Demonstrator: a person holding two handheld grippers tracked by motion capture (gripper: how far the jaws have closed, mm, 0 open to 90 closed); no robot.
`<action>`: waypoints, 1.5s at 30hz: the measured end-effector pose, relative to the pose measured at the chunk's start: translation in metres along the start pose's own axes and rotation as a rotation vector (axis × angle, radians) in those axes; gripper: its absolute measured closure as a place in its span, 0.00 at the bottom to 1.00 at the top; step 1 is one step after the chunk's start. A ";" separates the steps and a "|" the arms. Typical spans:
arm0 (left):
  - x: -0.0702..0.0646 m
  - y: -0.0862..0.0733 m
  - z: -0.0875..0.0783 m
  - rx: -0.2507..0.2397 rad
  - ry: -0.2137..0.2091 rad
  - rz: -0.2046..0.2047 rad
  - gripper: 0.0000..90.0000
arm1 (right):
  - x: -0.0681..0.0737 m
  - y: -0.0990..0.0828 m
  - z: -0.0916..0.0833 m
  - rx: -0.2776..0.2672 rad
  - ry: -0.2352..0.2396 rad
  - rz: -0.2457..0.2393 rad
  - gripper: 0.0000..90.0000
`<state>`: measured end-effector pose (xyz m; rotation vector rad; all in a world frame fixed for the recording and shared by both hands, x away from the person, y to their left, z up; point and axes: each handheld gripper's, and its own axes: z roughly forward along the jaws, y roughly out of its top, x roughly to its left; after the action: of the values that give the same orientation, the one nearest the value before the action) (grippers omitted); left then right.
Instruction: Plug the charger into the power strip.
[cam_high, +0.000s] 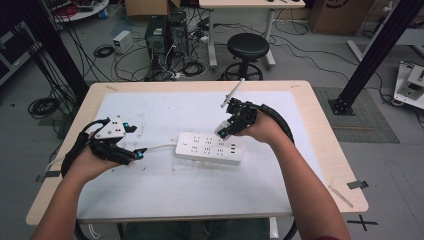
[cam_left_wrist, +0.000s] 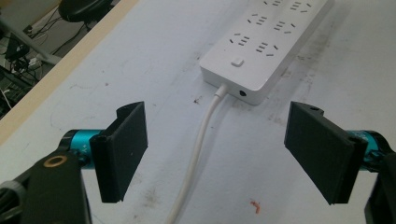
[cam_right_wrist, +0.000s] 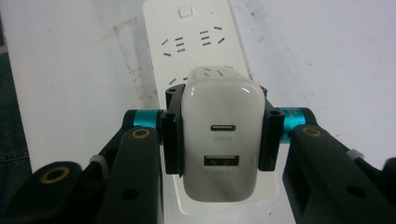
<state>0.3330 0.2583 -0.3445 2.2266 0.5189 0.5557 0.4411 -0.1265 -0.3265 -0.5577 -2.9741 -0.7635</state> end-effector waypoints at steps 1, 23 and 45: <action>0.000 -0.001 0.001 -0.003 -0.001 -0.003 0.24 | -0.002 0.001 0.005 0.032 -0.004 -0.009 0.71; -0.003 -0.004 0.006 -0.006 -0.014 -0.011 0.24 | -0.011 0.015 0.029 0.215 -0.022 -0.103 0.71; -0.004 -0.006 0.005 -0.013 -0.014 -0.015 0.24 | -0.009 0.031 0.042 0.350 -0.033 -0.189 0.71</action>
<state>0.3316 0.2575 -0.3531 2.2113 0.5229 0.5335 0.4628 -0.0844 -0.3499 -0.2764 -3.1161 -0.2258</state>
